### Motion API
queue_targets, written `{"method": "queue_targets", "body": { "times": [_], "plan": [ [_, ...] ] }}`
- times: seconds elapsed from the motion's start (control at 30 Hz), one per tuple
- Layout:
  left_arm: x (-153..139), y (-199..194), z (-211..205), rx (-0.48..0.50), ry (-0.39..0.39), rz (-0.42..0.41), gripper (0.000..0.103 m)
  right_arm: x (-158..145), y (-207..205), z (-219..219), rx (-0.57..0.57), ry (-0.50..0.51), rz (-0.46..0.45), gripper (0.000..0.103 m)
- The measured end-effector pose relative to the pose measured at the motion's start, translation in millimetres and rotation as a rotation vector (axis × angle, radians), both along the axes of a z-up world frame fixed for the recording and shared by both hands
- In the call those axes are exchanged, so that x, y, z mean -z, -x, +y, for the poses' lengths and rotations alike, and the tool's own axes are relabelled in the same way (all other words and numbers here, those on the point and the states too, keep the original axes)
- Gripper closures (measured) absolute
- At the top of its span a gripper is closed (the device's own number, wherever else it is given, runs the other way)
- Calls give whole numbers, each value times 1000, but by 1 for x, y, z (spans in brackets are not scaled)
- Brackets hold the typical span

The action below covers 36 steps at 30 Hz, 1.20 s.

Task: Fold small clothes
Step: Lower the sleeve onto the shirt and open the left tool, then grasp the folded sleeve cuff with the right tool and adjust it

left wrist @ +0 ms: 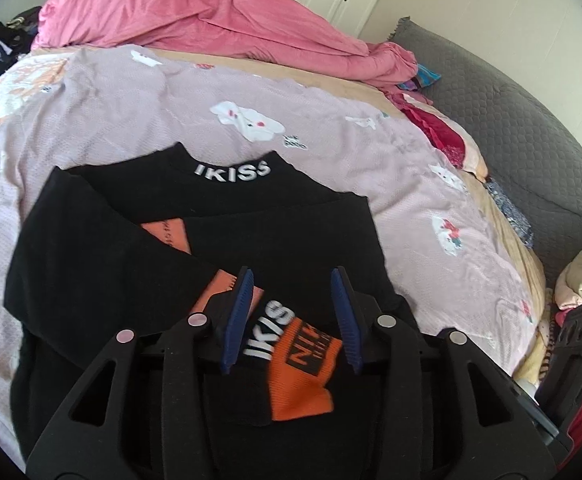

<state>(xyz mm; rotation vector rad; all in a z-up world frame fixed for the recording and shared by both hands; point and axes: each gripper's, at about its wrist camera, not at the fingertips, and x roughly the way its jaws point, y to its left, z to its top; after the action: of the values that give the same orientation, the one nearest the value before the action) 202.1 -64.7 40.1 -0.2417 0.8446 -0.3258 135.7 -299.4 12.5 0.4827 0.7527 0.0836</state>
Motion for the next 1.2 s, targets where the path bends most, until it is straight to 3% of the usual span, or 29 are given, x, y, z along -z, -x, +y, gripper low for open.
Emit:
{"method": "queue_targets", "body": {
  "times": [0.07,0.27,0.47,0.63,0.87,1.0,1.03,1.1,1.2],
  "plan": [
    [-1,-1,5,-15,-33,-17,57,2,-3,11,-22,19,8,5],
    [0,-5,23,-83,-160,-68,34,16,-14,45,-98,53,55,5],
    [5,-8,49,-146,-194,-67,18,30,-26,71,-140,100,98,5],
    [6,-8,69,-191,-200,-60,14,41,-34,82,-154,116,122,8],
    [12,-8,84,-218,-154,-31,13,54,-40,84,-134,103,140,32],
    [10,-6,91,-234,-140,-39,13,57,-42,90,-157,99,134,64],
    [10,-5,94,-241,-137,-40,13,56,-42,93,-166,106,123,77],
    [11,-4,99,-253,-132,-40,13,50,-40,97,-191,102,96,89],
    [10,-5,107,-276,-125,-38,13,32,-39,101,-224,143,34,90]
  ]
}}
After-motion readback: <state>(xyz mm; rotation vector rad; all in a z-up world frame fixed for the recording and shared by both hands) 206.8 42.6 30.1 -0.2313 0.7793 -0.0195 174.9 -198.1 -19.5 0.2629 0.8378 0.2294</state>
